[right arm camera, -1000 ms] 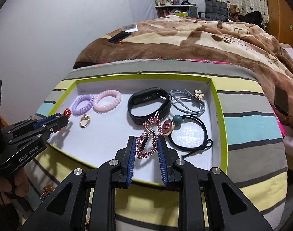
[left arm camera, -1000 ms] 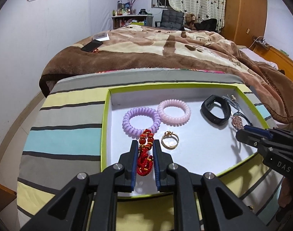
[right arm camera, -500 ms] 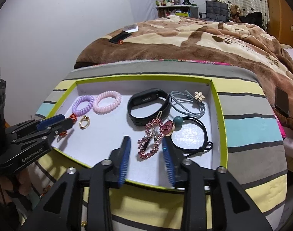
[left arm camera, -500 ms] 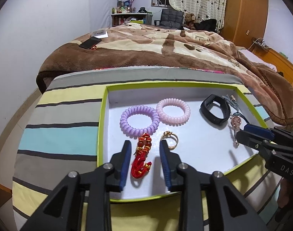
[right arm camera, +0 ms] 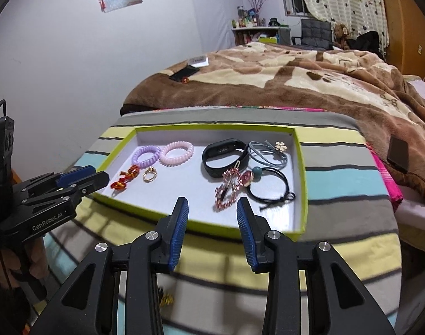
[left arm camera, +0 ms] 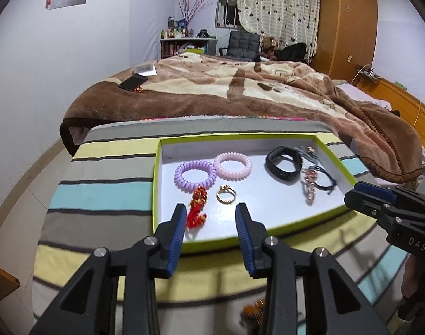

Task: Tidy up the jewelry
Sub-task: 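Open both tools to release the pink hairpin and red ornament in the box, then move both tools back toward the last items on the bed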

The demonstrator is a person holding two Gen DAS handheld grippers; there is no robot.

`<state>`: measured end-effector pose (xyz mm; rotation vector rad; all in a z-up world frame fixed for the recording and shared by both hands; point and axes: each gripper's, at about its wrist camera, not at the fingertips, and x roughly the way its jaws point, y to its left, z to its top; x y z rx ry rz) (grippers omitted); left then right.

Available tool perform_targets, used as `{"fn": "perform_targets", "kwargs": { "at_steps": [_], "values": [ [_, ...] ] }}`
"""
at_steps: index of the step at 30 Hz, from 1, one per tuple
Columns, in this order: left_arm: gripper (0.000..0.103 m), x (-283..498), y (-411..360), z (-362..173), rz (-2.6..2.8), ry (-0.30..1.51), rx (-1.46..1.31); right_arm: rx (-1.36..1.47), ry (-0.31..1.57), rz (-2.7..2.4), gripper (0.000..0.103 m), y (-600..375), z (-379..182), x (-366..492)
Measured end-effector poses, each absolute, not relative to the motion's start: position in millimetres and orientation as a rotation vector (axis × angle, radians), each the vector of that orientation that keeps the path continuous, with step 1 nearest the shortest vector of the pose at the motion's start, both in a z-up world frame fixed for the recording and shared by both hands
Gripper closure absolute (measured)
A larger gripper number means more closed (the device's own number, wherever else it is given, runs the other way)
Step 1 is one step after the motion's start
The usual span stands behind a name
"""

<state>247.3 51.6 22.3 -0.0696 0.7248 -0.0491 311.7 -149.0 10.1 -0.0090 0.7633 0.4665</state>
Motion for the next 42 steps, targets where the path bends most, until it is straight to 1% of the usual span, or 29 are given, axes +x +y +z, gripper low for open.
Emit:
{"fn": "perform_targets", "kwargs": {
  "at_steps": [10,21,30,42],
  "values": [
    [0.065,187,42,24,-0.058,0.696,-0.094,0.024,0.726,0.494,0.066,-167,17,257],
    [0.065,137,35,7,-0.078,0.720,-0.108,0.026,0.745,0.532,0.066,-170,0,213],
    [0.065,127,29,1,-0.096,0.730,-0.098,0.033,0.774,0.539,0.066,-175,-11,203],
    [0.064,152,26,-8,-0.118,0.778,-0.092,-0.005,0.778,0.553,0.066,-162,-14,212]
  ]
}}
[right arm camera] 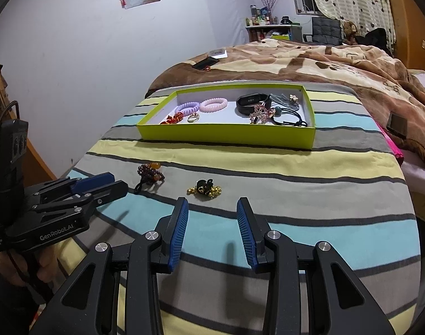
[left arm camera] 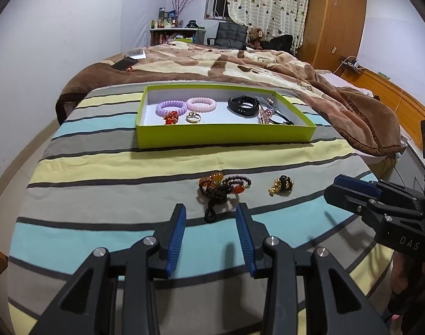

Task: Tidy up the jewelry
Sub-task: 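Move both tools back toward the last items on the bed, then grasp the amber bracelet with the left tool while the right grasps the black clip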

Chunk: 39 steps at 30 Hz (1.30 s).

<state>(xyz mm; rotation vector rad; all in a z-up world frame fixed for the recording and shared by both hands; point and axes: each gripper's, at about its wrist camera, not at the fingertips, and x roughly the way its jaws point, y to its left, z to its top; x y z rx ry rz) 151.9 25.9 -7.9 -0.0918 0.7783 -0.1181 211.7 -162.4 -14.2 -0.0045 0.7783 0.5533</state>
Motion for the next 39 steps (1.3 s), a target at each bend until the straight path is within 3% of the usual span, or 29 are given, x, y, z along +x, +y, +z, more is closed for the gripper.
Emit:
{"fn": "perform_targets", "kwargs": {
  "at_steps": [19,24,39],
  "values": [
    [0.062,199,17,-20,-0.165,0.868,-0.074,-0.068,0.842,0.595,0.066,-143,-24,233],
    [0.073,198,19,-21,-0.165,0.864,-0.077,-0.090,0.863,0.606,0.066,-136,-29,240],
    [0.073,190,30,-19,-0.153,0.855,-0.126,-0.183,0.900,0.572,0.069,-113,-37,247]
  ]
}}
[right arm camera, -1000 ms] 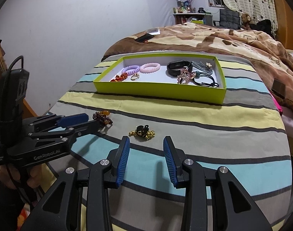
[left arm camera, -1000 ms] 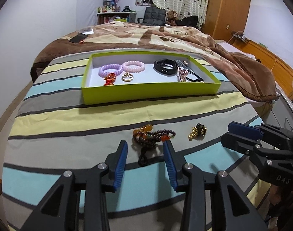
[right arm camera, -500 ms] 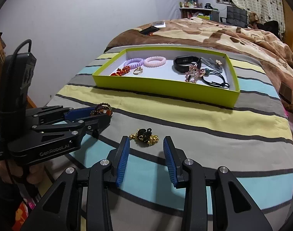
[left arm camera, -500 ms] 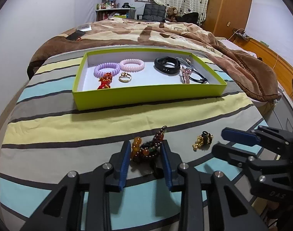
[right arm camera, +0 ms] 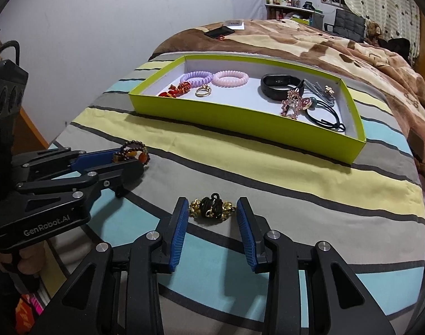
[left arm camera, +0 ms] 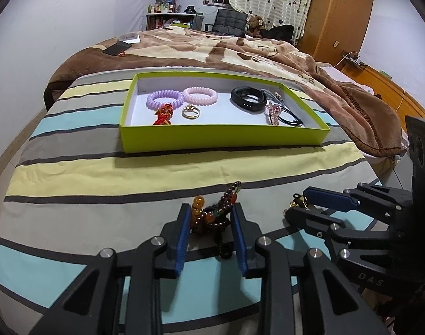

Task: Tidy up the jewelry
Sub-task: 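Grasp the amber bracelet with the left tool while the right grasps the black clip, then carry the amber bracelet (left tool) and black clip (right tool) into the box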

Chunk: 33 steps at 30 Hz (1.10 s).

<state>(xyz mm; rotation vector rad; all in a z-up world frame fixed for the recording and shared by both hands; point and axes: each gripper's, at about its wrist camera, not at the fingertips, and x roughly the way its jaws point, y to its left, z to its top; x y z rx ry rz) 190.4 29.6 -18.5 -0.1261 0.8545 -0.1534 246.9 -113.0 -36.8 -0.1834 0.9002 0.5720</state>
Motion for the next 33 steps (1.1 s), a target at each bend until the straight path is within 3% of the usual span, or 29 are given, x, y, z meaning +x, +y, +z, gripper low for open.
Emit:
{"fn": "perform_targets", "kwargs": {
  "at_steps": [6,33],
  "values": [
    [0.073,186,30,-16,-0.153,0.849,-0.125,-0.198,0.894,0.548,0.074,-113,-36,244],
    [0.073,188,24,37,-0.151,0.753,-0.054,-0.104,0.771,0.535,0.075,-141,22,242]
  ]
}}
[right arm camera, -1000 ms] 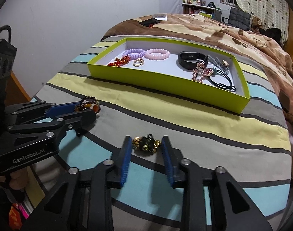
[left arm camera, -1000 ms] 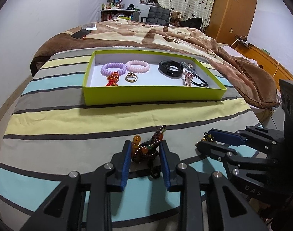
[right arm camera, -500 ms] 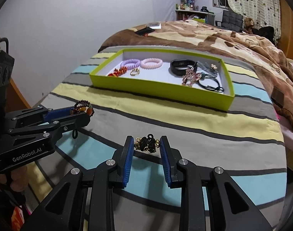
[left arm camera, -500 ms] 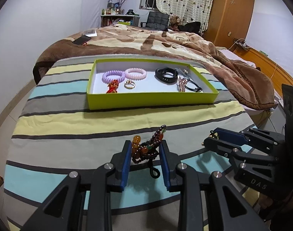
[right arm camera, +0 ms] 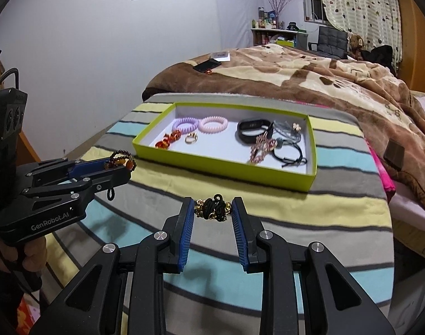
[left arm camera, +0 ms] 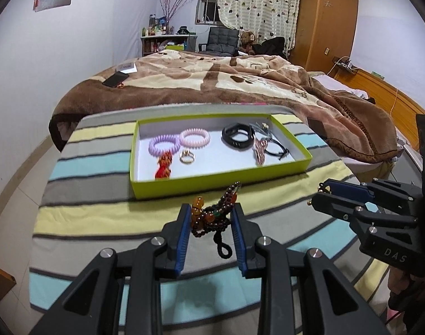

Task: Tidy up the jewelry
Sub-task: 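Carry the amber bracelet (left tool) and black clip (right tool) into the box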

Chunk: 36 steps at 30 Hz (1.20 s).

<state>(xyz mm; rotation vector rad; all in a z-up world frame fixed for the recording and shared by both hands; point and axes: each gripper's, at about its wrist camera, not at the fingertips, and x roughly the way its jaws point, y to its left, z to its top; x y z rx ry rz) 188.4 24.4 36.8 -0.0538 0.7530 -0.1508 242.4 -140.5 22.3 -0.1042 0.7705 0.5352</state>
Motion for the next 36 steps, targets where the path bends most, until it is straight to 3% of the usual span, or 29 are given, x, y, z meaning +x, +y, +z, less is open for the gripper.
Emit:
{"fn": "perform_targets", "kwargs": {
  "at_steps": [12,36],
  "values": [
    [0.073,235,32,37,-0.124,0.735,-0.039,-0.093,0.754,0.539,0.075,-127,30,289],
    [0.073,305,40,-10,-0.113,0.842,-0.014,-0.119,0.869,0.529,0.075,-98,-20,371]
  ]
}}
